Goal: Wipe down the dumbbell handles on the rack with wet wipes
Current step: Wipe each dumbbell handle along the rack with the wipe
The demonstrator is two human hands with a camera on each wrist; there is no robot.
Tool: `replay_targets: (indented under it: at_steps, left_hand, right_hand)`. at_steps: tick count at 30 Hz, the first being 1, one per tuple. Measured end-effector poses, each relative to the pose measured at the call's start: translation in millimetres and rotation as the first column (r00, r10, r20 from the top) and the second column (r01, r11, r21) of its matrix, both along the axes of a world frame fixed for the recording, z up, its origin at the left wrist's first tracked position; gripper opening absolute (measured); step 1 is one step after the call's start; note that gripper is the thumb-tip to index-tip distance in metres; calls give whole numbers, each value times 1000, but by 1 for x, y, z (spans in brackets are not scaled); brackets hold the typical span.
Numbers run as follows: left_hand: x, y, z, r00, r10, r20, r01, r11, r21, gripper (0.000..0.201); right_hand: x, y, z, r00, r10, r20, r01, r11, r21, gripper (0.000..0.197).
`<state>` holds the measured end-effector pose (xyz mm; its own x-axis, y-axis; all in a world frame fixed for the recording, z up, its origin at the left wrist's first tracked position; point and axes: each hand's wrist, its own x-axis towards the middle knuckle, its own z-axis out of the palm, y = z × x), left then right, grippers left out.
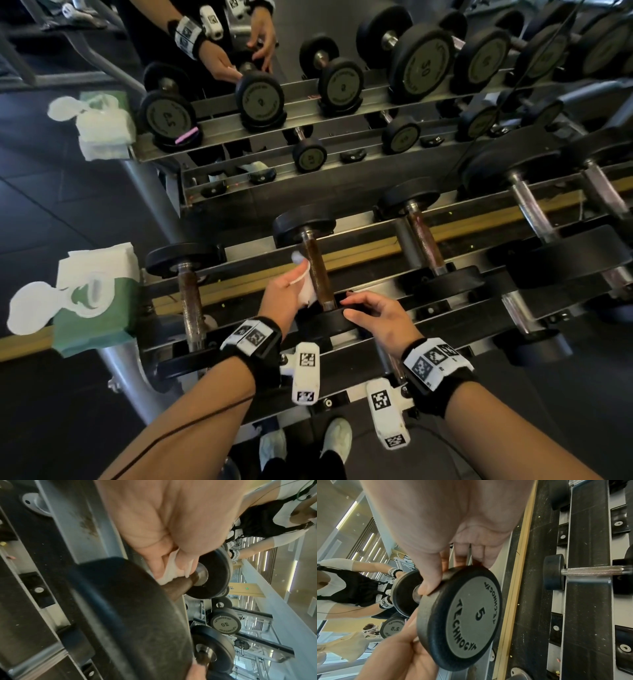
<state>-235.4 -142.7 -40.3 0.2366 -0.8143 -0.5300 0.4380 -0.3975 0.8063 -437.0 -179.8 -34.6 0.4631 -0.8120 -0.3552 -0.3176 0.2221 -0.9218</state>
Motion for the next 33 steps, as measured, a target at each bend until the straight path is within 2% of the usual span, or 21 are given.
replay_targets:
  at_steps: [2,5,7,10,13,17,20,21,23,25,27,31,33]
  left_hand:
    - [1,13,-3,997,-58,-54,58,998,4,22]
    - [7,15,-2,995,-33,-99,36,999,29,26]
    - [11,6,4,998,35,-59,-33,999,25,28]
    - [15,-14,8,993,103,59,-100,994,-43,20]
    - [9,-29,5,990,133,50,-129,989,-69,17]
    - [3,-14,-3,989,8,148,-2,999,-39,20]
    - [6,1,-9,986,-111,125,114,993,-24,22]
    - [8,4,-10,989,-111,99,113,993,-23,24]
    - [14,2,-7,998,-28,55,28,1000,-13,27]
    - [18,-8,-5,991,63,115,-61,998,-19,22]
    - [16,-19,-2,982,109,153,-102,993,-56,25]
    - [-1,-24,0,989,81,121,-77,996,-40,32]
    - [-4,-18,-2,992,61,114,-58,998,-29,27]
  right_hand:
    - [-1,-2,-1,1000,1,-8,-1,1000,7,19]
    - [0,-2,-1,1000,1,-5,-1,1000,13,19]
    - [0,-4,0,1000,2,-12,-2,1000,21,20]
    - [1,-6,3,999,20,-35,-19,999,31,20]
    - [1,-9,6,997,32,-65,-29,999,42,19]
    - [1,-11,10,996,50,-77,-46,998,50,18]
    - [1,-9,10,995,54,-81,-51,998,40,19]
    - [1,-8,11,995,55,-79,-52,998,39,18]
    - [2,-8,11,996,49,-72,-47,998,38,18]
    - [2,-7,12,996,42,-74,-39,998,41,18]
    - [2,-7,11,996,40,-81,-37,999,39,18]
    - [1,-5,11,996,38,-81,-35,998,44,18]
    - [0,-6,11,995,43,-87,-40,998,41,18]
